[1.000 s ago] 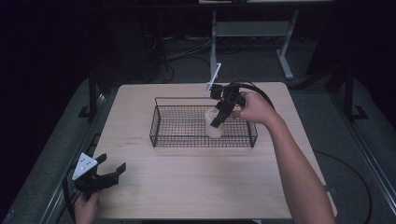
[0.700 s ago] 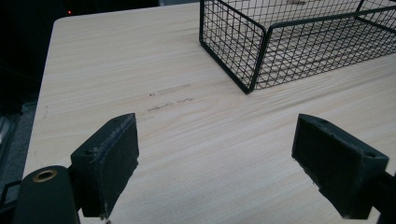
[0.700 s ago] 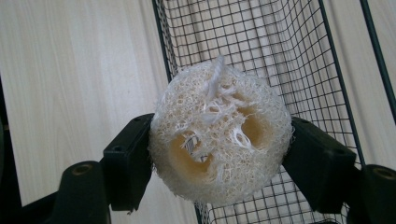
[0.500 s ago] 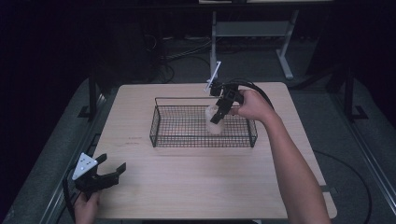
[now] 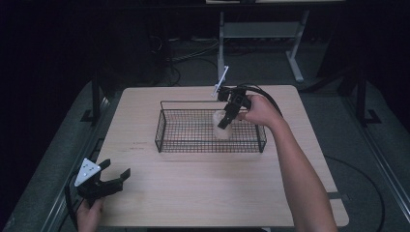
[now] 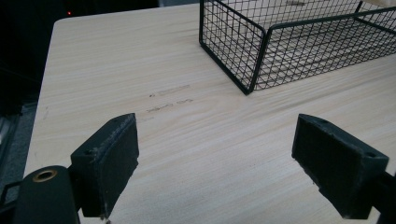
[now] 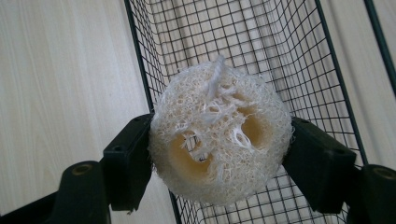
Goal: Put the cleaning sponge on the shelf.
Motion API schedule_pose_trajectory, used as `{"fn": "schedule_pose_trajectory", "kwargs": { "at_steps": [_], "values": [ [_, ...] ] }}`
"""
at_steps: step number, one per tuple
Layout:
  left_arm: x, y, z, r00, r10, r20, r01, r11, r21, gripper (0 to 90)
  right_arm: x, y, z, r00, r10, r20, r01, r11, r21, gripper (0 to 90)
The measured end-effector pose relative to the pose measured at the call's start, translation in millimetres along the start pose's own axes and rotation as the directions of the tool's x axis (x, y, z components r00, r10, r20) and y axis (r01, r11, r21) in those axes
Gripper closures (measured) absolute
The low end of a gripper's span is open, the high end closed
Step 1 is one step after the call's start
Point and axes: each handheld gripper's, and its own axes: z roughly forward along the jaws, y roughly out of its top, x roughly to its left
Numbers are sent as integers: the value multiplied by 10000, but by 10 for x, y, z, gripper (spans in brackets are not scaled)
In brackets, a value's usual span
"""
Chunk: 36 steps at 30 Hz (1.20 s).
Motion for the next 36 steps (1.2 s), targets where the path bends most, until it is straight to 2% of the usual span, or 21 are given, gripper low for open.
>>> {"fn": "schedule_pose_trajectory", "kwargs": {
  "at_steps": [4,17,25,33,36],
  "values": [
    [-1,-2,2,10000,-20,-5,20,10000,10,139,-32,-14,85,10000,66,-30,-66,9999,124,279],
    [3,-1,-4,10000,-29,-12,29,10000,1,139,-59,4,208,9999,76,-86,-74,9998,197,278],
    [-1,0,0,10000,9,6,-9,10000,6,139,-114,-93,309,9993,337,-160,-334,9993,196,278],
    [1,-1,1,10000,-20,21,20,10000,3,139,-120,-119,360,9996,283,-93,-280,9993,256,278],
    [-2,1,-1,10000,29,33,-29,10000,-10,140,-134,-154,390,9986,472,-220,-470,9988,109,278]
  ]
}}
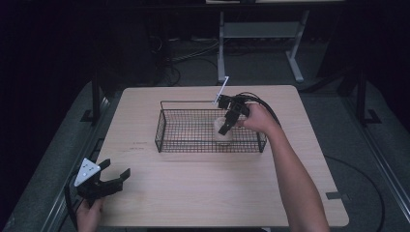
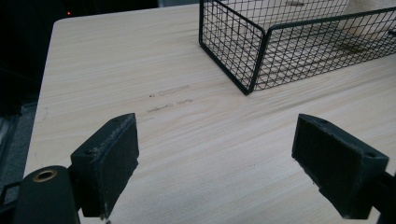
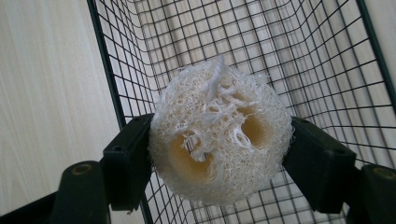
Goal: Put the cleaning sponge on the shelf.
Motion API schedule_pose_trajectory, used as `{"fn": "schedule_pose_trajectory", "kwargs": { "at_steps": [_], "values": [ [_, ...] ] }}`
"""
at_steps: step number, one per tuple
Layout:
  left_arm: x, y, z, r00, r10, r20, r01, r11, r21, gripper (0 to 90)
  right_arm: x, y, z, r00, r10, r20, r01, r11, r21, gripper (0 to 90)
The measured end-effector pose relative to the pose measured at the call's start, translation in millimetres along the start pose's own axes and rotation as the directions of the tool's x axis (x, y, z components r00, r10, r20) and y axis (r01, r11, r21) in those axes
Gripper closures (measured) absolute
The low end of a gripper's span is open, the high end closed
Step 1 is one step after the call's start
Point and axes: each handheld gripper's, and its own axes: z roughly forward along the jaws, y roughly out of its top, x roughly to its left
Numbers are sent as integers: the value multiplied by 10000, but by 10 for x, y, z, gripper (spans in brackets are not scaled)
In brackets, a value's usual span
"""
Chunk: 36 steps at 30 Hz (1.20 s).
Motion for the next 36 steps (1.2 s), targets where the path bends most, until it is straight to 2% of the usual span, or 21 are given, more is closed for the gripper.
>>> {"fn": "schedule_pose_trajectory", "kwargs": {
  "at_steps": [4,7,18,27,36],
  "values": [
    [-4,0,2,10000,10,27,-10,10000,29,139,-23,-53,57,9999,116,-23,-116,9999,57,278],
    [-3,-1,2,10000,24,42,-24,10000,32,139,-37,-72,103,9999,107,58,-108,9995,297,278],
    [-3,1,-4,10000,-25,20,25,10000,-25,139,-57,-127,195,9994,333,-83,-332,9994,84,276],
    [-15,5,4,10000,23,32,-23,10000,50,140,-53,-135,195,9995,301,-77,-301,9995,22,272],
    [-16,10,16,10000,-4,0,4,10000,38,139,-46,-118,179,9993,379,-2,-379,9993,9,210]
  ]
}}
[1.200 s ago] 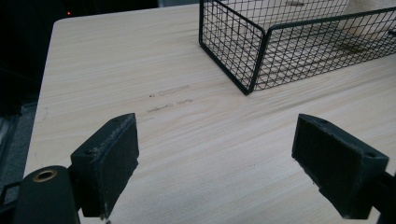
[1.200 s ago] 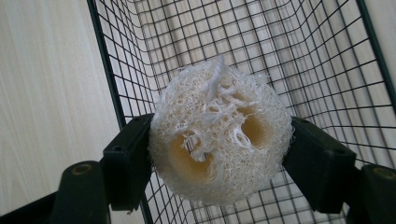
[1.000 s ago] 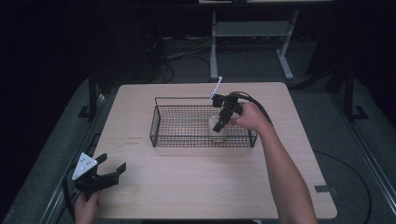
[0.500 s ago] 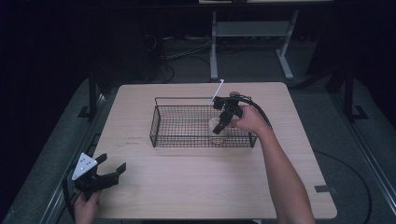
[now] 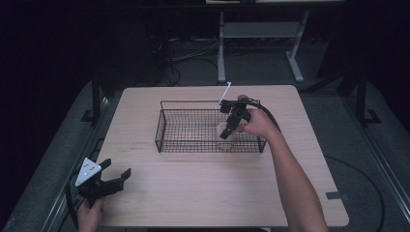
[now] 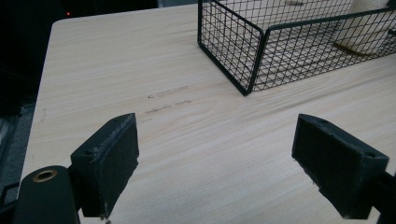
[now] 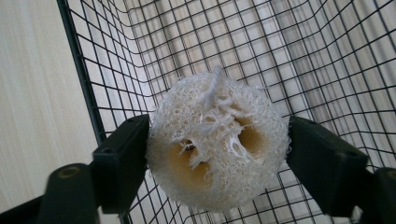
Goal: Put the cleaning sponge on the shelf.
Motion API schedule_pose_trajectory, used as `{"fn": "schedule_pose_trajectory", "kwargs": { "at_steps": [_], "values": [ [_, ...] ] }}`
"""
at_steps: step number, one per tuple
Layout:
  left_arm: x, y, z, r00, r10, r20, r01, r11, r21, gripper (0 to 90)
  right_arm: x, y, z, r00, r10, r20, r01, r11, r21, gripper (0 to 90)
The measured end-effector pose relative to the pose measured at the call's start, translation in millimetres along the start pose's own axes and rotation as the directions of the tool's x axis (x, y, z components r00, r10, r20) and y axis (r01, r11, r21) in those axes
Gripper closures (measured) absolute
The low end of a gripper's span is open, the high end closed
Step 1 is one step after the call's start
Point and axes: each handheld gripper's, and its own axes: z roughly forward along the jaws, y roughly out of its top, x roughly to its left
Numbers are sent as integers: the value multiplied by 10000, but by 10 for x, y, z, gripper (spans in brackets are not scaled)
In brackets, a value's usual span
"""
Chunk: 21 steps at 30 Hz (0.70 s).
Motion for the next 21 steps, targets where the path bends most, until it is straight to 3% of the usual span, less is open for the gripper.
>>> {"fn": "schedule_pose_trajectory", "kwargs": {
  "at_steps": [21],
  "values": [
    [-33,4,22,9998,187,90,-188,9998,69,139,160,-77,-343,9994,-268,237,280,9983,-502,176]
  ]
}}
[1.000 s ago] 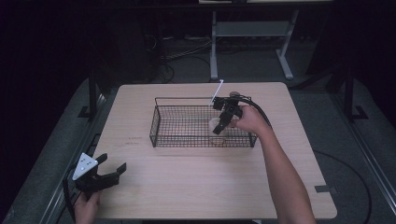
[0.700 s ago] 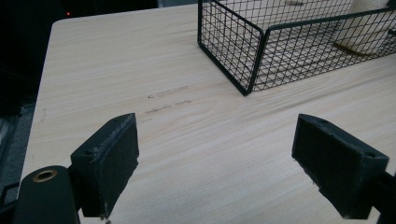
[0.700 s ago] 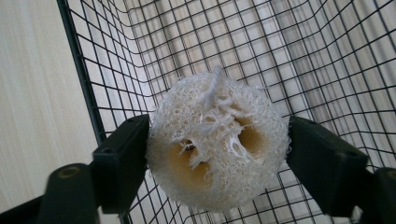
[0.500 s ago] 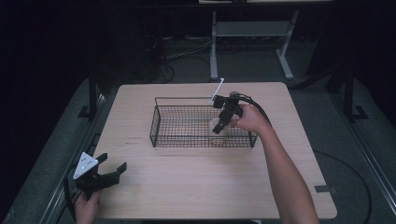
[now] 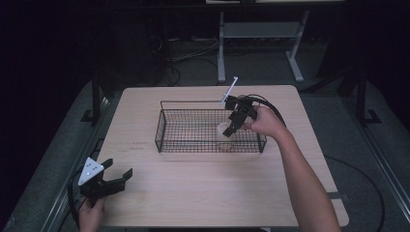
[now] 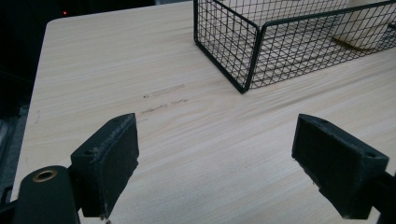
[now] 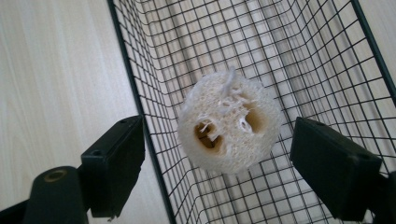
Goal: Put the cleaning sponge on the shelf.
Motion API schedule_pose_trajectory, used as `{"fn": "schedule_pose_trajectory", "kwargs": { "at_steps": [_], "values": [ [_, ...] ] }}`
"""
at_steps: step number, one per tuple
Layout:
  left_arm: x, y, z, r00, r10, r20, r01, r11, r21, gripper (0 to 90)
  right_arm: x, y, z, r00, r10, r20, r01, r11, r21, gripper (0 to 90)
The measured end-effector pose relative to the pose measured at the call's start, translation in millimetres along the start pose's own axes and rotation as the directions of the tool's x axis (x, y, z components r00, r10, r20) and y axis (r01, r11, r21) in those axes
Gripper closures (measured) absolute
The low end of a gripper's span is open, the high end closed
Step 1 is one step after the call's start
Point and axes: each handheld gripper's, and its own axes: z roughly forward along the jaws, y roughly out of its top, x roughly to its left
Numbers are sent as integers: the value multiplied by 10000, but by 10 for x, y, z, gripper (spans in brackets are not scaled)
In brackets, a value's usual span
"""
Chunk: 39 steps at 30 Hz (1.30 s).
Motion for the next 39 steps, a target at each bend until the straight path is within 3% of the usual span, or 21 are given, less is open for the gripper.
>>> {"fn": "schedule_pose_trajectory", "kwargs": {
  "at_steps": [10,24,39],
  "values": [
    [-8,0,0,10000,45,-8,-45,10000,-5,140,87,1,-90,9999,-122,5,122,9997,-190,175],
    [3,1,-6,10000,8,-21,-8,10000,-11,139,146,-40,-136,9998,-202,48,202,9998,-23,172],
    [-6,0,6,10000,84,25,-84,10000,25,139,229,-184,-144,9998,-215,16,215,9996,-157,171]
  ]
}}
